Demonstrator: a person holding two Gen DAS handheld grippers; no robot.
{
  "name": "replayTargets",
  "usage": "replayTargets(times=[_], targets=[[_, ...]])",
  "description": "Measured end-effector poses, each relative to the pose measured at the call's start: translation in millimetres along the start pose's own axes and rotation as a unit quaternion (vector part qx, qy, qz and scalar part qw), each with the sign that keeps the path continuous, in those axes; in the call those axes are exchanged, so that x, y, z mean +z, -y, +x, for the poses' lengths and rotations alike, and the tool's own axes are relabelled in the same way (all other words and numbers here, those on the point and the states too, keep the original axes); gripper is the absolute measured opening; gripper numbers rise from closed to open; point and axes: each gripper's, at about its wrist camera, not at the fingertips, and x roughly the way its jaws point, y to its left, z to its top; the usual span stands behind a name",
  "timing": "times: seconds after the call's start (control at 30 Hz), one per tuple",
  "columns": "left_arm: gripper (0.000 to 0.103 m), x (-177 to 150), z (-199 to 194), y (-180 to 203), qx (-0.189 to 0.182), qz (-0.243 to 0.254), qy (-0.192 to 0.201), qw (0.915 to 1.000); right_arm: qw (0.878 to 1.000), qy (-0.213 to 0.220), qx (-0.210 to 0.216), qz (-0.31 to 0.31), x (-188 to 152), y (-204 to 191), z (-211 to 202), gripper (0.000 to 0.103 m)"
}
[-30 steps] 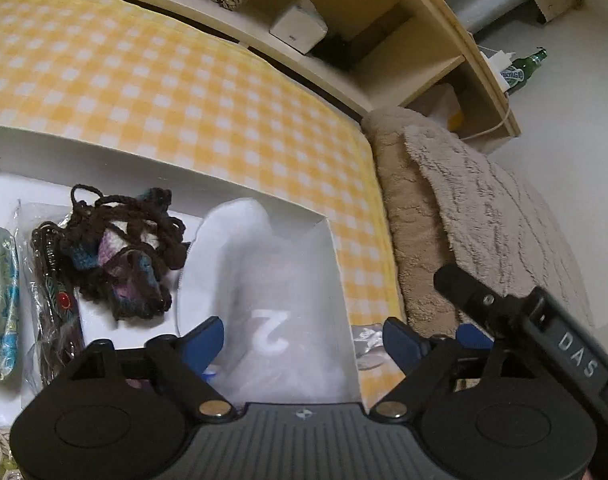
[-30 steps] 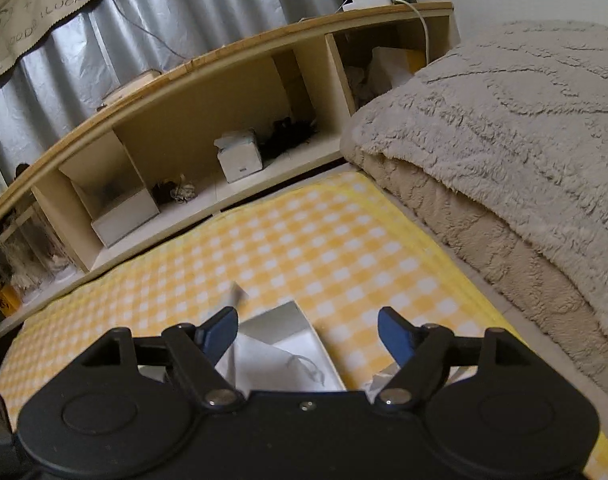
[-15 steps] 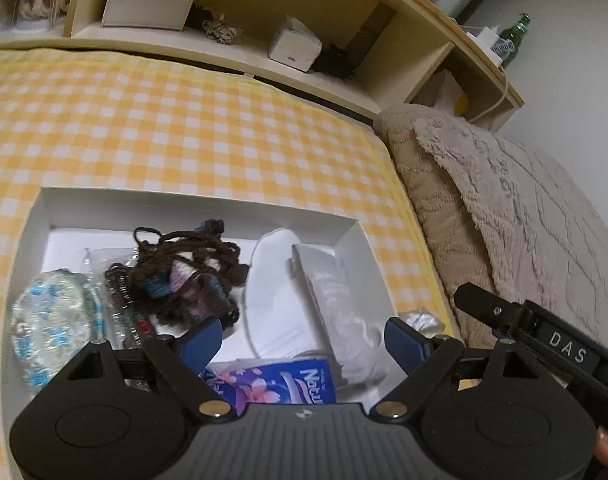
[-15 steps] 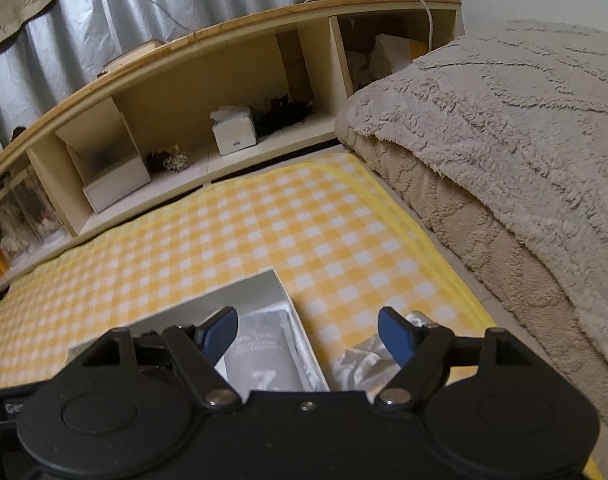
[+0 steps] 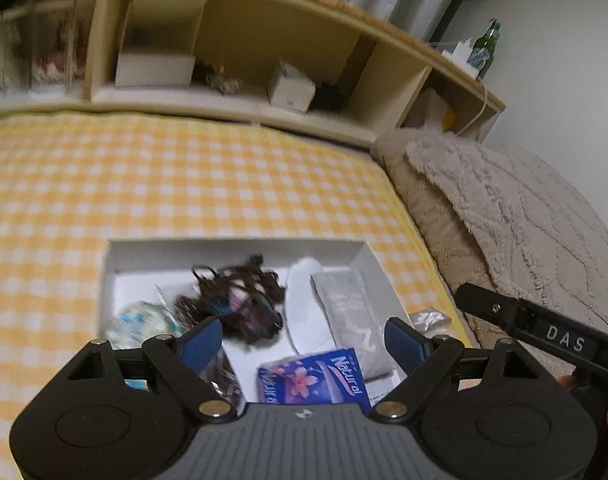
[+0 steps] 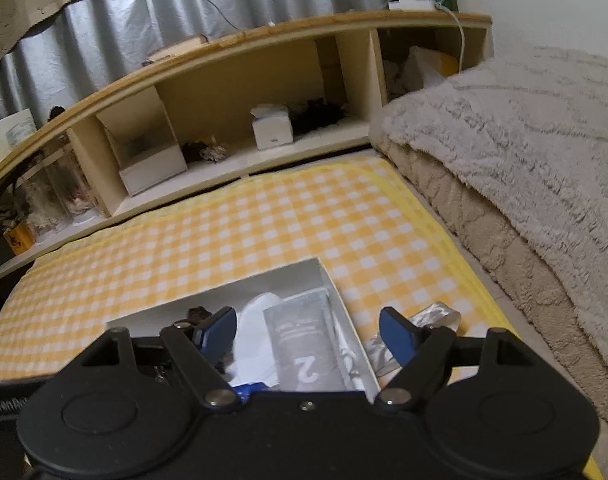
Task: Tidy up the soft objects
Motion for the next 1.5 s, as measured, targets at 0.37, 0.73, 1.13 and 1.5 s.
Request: replayTargets(times=[0.37,0.73,1.13,1.5], targets=[[0.103,6,-83,-9,0.033,0.044,0.062,0.9966,0.998,0.053,0.022,-0.028,3,-44,-73,0.088],[0.103,-19,-156,-25,0.068,0.087,0.102,0.9886,0.995,0.072,0.010,-0.067,-22,-70,-134,0.103],[0.103,-66,-183,-42,0.094,0.098,0.106,0.9851,0.997,0.046,0.005,-0.069,-71,-72,-161,0.103],[0.103,-101,-198,-47,0.119,0.126,0.115,0.9780,0.994,0.056,-0.012,-0.091,-110,-85,-185,0.103]])
